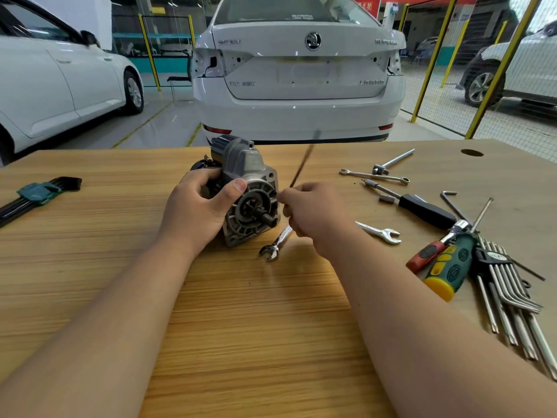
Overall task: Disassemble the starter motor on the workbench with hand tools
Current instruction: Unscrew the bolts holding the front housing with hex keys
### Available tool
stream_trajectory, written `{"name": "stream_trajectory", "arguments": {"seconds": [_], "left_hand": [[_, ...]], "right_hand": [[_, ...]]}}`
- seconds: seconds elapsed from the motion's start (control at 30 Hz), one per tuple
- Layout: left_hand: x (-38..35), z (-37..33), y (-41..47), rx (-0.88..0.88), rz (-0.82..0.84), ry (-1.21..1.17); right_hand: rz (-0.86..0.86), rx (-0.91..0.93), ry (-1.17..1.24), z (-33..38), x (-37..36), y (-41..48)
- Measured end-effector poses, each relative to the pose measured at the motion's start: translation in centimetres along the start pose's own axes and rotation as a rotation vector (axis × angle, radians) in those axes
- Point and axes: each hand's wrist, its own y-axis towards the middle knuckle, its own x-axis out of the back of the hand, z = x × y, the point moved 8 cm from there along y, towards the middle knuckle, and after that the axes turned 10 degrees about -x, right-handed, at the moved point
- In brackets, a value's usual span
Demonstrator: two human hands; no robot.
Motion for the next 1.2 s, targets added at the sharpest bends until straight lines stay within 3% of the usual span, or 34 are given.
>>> {"name": "stream_trajectory", "arguments": {"seconds": [0.1, 0.43, 0.6, 0.7, 0.9, 0.97, 1.1, 1.2], "left_hand": [[0.0, 0.0, 0.0, 0.002, -0.002, -0.006], [-0.2, 0.0, -0.1, 0.019, 0.015, -0.037], [-0.3, -0.2, -0.1, 0.012, 0.018, -0.047], [-0.4, -0.2, -0.2, 0.014, 0.024, -0.039], [-0.3, -0.2, -0.1, 0.013, 0.023, -0.034], [-0.3, 0.0, 0.0, 0.013, 0.020, -0.031], [-0.3, 0.3, 0.1, 0.015, 0.021, -0.019], [-0.4, 0.3, -0.1, 0.018, 0.025, -0.056]], "right_hand": [[0.078, -0.204, 0.255, -1.6, -0.9, 0.1], [0.048, -0.257, 0.366, -1.9, -2.2, -0.8], [0.142, -0.327, 0.416, -2.1, -2.5, -0.6], [0.077, -0.133, 0.145, -0.8, -1.4, -0.3], [-0.229, 0.546, -0.690, 4.0, -1.3, -2.1], [-0.262, 0.643, -0.798, 4.4, -1.6, -2.4], [-0.296, 0.602, -0.692, 3.8, -0.7, -2.2], [-0.144, 0.237, -0.236, 1.4, 0.5, -0.5]]}}
